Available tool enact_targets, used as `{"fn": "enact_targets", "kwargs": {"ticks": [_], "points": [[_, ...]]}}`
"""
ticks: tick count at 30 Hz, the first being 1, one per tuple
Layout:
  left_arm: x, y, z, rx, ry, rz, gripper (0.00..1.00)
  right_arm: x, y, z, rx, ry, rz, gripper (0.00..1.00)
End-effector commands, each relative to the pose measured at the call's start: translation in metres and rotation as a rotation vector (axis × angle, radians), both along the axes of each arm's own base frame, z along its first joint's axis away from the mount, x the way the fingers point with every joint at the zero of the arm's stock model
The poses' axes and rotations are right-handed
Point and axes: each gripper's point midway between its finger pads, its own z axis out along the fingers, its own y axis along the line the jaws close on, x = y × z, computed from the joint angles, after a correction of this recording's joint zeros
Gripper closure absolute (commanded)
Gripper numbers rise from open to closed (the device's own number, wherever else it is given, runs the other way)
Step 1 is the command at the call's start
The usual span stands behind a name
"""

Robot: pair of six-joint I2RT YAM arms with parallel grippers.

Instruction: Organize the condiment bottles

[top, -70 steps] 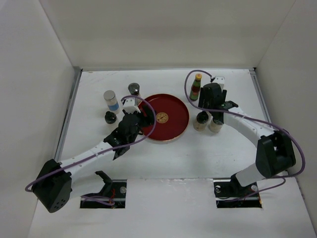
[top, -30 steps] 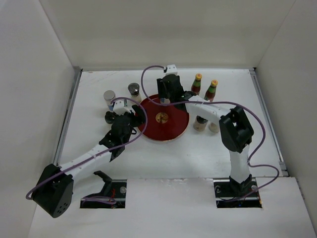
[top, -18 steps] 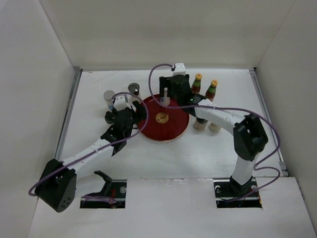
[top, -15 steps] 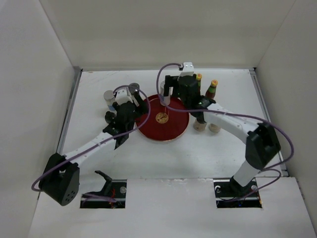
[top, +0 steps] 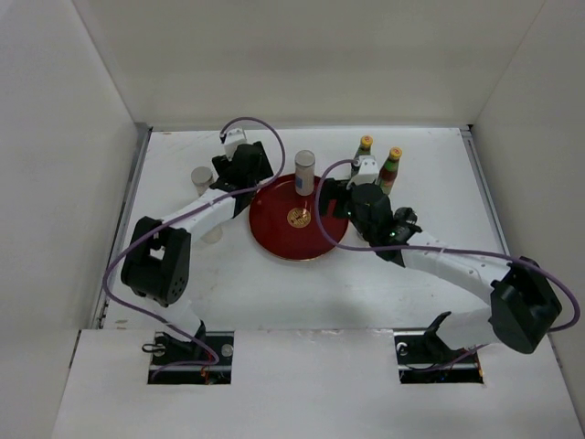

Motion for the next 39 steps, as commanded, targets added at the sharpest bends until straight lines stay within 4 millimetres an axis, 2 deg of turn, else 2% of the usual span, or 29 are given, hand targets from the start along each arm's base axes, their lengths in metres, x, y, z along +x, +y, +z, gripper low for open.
{"fn": "enact_targets", "kwargs": {"ticks": [1, 3, 6, 10, 14, 15, 17, 18, 19, 21, 25, 28, 34, 39], "points": [[0.020, -0.002, 0.033, 0.002, -0.054, -0.003, 0.17, -0.011, 0.011, 0.024, 0.088, -0.066, 0.053, 0.05], [0.030, -0.001, 0.031, 0.008, -0.044, 0.005, 0.16, -0.014, 0.012, 0.018, 0.081, -0.056, 0.064, 0.01], [0.041, -0.001, 0.023, 0.030, -0.011, 0.007, 0.17, -0.018, 0.014, 0.019, 0.086, -0.062, 0.076, 0.00], [0.046, 0.005, 0.010, 0.054, 0.016, 0.027, 0.21, -0.021, 0.011, 0.019, 0.089, -0.065, 0.075, 0.00], [0.049, 0.010, 0.008, 0.055, 0.019, 0.037, 0.23, -0.020, 0.011, 0.014, 0.086, -0.055, 0.083, 0.00], [0.050, 0.011, 0.008, 0.057, 0.018, 0.038, 0.25, -0.020, 0.011, 0.013, 0.085, -0.052, 0.082, 0.00], [0.052, 0.010, 0.010, 0.053, 0.016, 0.032, 0.37, -0.019, 0.011, 0.012, 0.084, -0.049, 0.080, 0.00], [0.051, 0.009, 0.013, 0.051, 0.011, 0.030, 0.47, -0.018, 0.010, 0.012, 0.085, -0.051, 0.077, 0.00], [0.048, 0.008, 0.018, 0.053, 0.002, 0.029, 0.54, -0.018, 0.010, 0.010, 0.081, -0.051, 0.076, 0.00], [0.041, 0.003, 0.032, 0.046, -0.031, 0.022, 0.63, -0.017, 0.008, 0.007, 0.072, -0.048, 0.067, 0.00], [0.015, -0.009, 0.077, 0.049, -0.139, -0.006, 0.65, -0.014, 0.007, 0.001, 0.068, -0.042, 0.059, 0.00], [-0.008, -0.011, 0.102, 0.043, -0.212, -0.014, 0.65, -0.014, 0.005, -0.001, 0.070, -0.039, 0.055, 0.00], [-0.042, -0.031, 0.108, 0.002, -0.229, -0.094, 0.65, -0.012, 0.000, 0.002, 0.083, -0.049, 0.042, 0.00], [-0.052, -0.051, 0.104, -0.025, -0.231, -0.156, 0.65, -0.011, -0.006, 0.004, 0.089, -0.053, 0.028, 0.00]]}}
